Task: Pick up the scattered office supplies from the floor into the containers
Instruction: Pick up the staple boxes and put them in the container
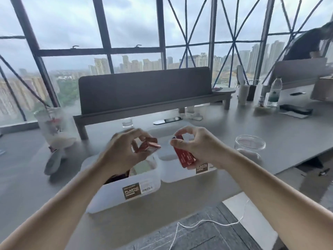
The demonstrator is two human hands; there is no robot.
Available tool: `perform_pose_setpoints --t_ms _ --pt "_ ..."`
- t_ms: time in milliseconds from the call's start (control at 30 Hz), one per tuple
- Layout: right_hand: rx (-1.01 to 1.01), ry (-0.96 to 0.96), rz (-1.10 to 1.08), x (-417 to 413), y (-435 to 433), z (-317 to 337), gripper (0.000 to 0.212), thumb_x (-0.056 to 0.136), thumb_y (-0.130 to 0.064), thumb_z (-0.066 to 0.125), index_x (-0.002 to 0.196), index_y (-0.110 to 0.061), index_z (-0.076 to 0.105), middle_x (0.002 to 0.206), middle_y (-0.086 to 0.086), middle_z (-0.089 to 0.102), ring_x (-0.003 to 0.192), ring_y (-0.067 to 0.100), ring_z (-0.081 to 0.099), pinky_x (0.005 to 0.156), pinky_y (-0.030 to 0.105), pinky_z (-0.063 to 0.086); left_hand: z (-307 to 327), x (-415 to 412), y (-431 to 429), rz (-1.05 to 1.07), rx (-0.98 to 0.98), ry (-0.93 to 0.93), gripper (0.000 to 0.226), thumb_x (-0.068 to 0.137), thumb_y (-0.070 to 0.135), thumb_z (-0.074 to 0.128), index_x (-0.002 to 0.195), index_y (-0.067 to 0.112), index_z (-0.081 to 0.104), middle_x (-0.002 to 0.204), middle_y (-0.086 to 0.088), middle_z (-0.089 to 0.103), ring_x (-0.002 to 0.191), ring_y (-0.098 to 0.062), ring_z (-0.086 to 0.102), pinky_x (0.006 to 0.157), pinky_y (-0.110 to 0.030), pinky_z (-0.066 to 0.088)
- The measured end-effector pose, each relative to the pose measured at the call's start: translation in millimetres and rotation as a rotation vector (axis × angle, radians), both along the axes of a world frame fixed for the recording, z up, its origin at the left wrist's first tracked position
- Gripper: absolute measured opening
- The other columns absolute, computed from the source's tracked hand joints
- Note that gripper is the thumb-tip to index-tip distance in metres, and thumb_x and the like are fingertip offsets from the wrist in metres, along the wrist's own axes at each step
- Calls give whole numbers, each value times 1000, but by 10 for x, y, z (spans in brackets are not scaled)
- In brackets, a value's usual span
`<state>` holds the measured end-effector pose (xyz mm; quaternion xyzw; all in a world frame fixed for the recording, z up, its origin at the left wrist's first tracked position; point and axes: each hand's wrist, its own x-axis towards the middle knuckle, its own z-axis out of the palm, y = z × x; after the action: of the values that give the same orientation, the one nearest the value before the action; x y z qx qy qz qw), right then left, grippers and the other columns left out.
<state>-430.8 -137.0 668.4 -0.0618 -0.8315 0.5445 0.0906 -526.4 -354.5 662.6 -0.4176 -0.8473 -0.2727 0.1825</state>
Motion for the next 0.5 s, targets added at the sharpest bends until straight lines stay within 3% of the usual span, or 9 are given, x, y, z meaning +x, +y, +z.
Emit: perform_pose_setpoints --t_ms 100,200,300,400,500 --pt "109 12 48 -313 -90 122 41 82 -47 76 112 -22 64 90 11 69 66 21 72 49 31 57 2 -161 -40 74 -95 -15 24 77 29 82 92 32 64 92 20 60 73 0 60 59 -14 51" --pt "263 -2 39 -622 -161 135 41 84 -49 74 112 -21 64 87 3 65 77 18 69 54 33 61 -68 -370 -80 137 -187 -74 25 78 19 81 91 23 60 92 14 61 79 -7 62 67 -17 56" --pt "309 -43 68 -905 -186 83 39 84 -47 75 108 -19 63 85 6 64 74 22 69 48 33 59 -204 -601 -92 139 -381 -71 26 81 18 78 91 23 54 96 11 56 87 -8 57 73 -17 52" --pt "390 -54 96 -1135 -174 28 41 81 -51 76 100 -16 66 81 5 65 68 21 69 46 31 58 -328 -788 -48 71 -657 28 23 87 22 70 104 23 54 107 10 52 93 -4 43 76 -17 43" --pt "519 -54 112 -1277 -173 -31 43 80 -56 73 99 -17 67 76 -2 63 68 21 68 53 32 57 -362 -847 -3 55 -822 -16 27 93 23 62 117 22 51 121 9 51 91 -5 39 73 -21 38"
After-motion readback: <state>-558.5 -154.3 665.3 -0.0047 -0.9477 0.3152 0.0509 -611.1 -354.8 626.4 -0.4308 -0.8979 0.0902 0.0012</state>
